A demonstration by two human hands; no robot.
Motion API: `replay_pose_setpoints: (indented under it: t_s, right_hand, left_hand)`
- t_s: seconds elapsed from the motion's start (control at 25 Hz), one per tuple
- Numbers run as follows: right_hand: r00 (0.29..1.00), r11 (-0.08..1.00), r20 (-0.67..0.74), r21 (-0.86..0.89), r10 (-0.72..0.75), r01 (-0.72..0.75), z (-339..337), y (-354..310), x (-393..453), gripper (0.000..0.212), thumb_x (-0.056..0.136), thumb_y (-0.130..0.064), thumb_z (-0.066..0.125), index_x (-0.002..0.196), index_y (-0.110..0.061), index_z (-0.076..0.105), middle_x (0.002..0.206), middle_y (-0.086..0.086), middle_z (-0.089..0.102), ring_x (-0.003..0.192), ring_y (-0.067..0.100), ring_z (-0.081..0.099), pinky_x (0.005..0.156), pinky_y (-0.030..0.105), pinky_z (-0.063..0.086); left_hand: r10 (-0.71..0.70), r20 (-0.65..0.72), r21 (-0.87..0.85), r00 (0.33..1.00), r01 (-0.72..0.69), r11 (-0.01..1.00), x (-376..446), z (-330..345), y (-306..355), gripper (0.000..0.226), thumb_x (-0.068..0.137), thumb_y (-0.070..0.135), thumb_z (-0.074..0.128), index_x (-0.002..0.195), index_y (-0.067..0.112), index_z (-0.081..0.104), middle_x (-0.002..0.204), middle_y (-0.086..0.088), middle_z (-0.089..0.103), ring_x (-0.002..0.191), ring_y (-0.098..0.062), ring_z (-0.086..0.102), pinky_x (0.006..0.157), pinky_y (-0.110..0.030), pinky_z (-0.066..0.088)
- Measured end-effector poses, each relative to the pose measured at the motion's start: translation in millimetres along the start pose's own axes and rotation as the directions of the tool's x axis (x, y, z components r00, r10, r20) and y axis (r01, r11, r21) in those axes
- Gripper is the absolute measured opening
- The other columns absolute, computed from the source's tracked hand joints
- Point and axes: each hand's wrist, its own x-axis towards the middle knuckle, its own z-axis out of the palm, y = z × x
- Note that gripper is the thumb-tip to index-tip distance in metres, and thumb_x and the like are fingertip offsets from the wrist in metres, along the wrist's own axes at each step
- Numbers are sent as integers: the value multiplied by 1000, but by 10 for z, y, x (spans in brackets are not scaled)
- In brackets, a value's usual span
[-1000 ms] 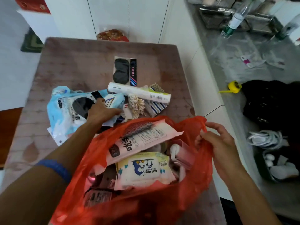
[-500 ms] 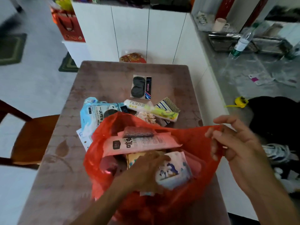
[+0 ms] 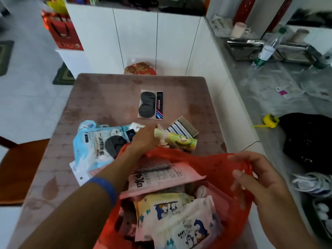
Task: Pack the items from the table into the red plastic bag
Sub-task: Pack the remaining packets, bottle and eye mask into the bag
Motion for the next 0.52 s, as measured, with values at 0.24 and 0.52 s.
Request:
replay_pose_setpoints:
  t_s: [0.24,0.52]
  right_hand:
    - [1000,999,-31,-34,-2,1,-23,9,56,29,85,2,60,105,-18,66,84,5,64,58,21,56,41,22,43]
    - [998,998,-69,59,8,-4,-4,-64,-41,39,86,6,58,109,-25,63,99,-5,68,58,15,57,36,23,40]
  left_hand:
    - [-191,-63,-97,980,185,978,122,405,-254,40,77,44,74,101,16,61,103,-9,67,97,-33,63,71,-33,44]
    - [-11,-307,-717,952,-224,660,-1106,-842,416,20,89,28,68,96,10,62,86,-9,71,82,-18,71,71,-33,59]
